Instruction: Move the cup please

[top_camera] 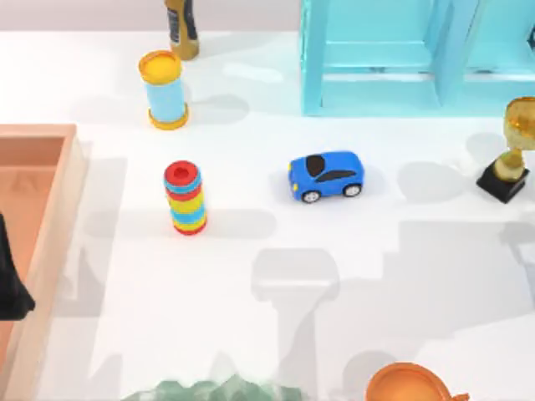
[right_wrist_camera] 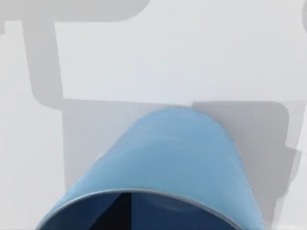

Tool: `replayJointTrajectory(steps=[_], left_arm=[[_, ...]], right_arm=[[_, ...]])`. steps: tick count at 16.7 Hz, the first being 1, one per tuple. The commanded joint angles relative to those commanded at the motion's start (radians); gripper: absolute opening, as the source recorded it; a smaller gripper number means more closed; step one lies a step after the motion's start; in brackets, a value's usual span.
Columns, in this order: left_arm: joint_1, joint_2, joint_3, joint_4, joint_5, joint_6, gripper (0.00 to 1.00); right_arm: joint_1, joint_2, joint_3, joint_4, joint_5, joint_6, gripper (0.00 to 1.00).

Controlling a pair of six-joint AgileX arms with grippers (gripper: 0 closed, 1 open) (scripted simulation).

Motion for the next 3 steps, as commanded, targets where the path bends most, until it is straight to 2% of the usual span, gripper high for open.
replayJointTrajectory(steps=[3], left_arm=[[0.0,0.0,0.0,0.0,0.0,0.0,1.0]], right_arm=[[0.0,0.0,0.0,0.0,0.0,0.0,1.0]])
